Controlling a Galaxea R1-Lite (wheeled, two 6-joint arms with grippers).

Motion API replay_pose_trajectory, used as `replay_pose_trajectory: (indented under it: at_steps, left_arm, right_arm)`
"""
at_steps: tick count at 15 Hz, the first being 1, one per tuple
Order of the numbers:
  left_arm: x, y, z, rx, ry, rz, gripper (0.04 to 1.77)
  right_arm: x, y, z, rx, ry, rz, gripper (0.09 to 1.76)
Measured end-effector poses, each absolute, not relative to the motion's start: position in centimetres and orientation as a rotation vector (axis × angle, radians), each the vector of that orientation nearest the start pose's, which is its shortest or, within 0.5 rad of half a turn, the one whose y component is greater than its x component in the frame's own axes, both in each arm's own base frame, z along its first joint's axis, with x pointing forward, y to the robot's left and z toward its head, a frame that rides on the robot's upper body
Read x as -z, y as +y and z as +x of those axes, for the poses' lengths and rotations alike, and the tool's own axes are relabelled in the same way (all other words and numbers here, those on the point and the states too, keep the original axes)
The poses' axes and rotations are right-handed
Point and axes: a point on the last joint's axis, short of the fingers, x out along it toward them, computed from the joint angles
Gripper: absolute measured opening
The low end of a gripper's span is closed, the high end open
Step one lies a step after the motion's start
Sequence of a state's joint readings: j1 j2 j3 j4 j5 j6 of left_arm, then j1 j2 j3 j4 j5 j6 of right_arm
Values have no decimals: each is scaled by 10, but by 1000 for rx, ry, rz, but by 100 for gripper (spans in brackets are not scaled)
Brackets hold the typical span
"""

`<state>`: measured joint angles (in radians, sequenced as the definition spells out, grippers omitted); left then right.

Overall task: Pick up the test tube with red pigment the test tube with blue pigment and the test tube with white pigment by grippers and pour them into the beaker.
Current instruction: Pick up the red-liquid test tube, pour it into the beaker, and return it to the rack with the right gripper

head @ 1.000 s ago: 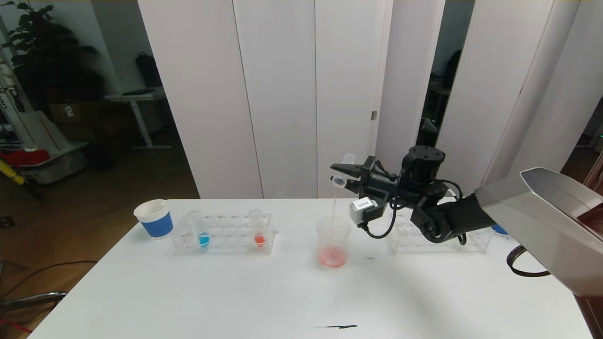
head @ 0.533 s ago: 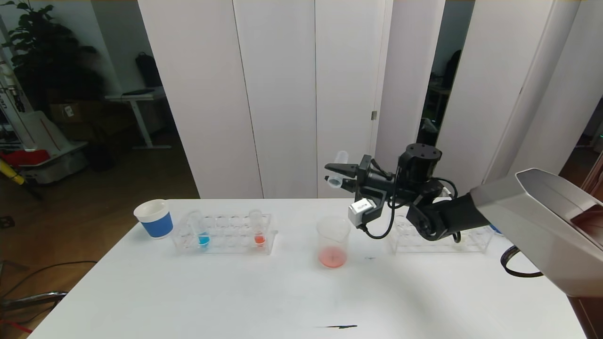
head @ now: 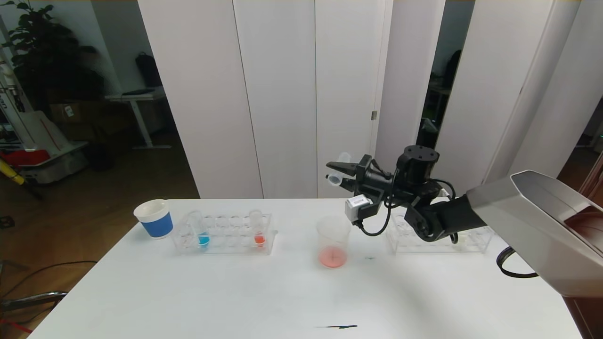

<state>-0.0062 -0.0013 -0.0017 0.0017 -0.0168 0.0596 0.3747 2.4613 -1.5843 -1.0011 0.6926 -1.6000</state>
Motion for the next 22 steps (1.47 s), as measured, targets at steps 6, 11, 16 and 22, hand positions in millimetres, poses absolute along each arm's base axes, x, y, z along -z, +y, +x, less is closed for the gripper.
replay_pose_trajectory:
  at_steps: [6, 11, 16, 22]
  left_arm:
    - [-76, 0, -23, 22, -2, 59, 175]
    - [-76, 0, -23, 21, -2, 60, 175]
    - [-76, 0, -23, 21, -2, 59, 175]
    - [-76, 0, -23, 21, -2, 59, 175]
  right_arm:
    - [-161, 197, 448, -522, -669, -1158, 58]
    - [-178, 194, 445, -266, -386, -703, 58]
    - [-179, 199, 441, -93, -225, -260, 58]
    - [-174, 182, 435, 32, -159, -127, 58]
